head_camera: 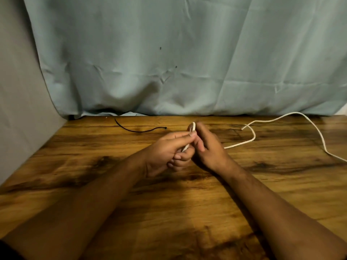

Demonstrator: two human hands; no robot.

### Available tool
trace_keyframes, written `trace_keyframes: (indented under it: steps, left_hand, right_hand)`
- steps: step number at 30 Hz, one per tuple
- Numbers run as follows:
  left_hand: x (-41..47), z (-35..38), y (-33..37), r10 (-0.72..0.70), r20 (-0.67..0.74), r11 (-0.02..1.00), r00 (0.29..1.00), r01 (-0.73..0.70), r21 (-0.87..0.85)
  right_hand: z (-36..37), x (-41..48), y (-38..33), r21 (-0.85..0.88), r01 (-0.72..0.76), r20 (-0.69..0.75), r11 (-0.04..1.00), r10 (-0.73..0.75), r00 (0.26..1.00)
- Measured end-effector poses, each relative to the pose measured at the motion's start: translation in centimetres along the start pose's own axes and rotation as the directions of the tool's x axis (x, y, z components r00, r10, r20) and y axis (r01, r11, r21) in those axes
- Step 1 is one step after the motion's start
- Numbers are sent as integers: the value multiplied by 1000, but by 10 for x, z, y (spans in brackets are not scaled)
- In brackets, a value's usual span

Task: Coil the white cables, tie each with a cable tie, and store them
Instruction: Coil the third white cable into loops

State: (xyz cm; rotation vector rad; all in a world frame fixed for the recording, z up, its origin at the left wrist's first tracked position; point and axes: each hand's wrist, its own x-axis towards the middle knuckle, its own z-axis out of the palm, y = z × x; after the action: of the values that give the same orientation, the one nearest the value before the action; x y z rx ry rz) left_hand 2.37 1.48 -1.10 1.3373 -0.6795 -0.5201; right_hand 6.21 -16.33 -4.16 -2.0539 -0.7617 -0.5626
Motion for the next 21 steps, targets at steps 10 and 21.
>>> trace_keyframes:
  steps: [10,21]
  left_hand:
    - [6,-40,0,93,-502,905,860,-283,-316]
    - [3,-47,-8,144,-705,989,694,-71,132]
  right_hand:
    - [15,-1,-20,-626,261,345,735,-39,938]
    - [15,-2,-55,-568,463,484,681,-178,857]
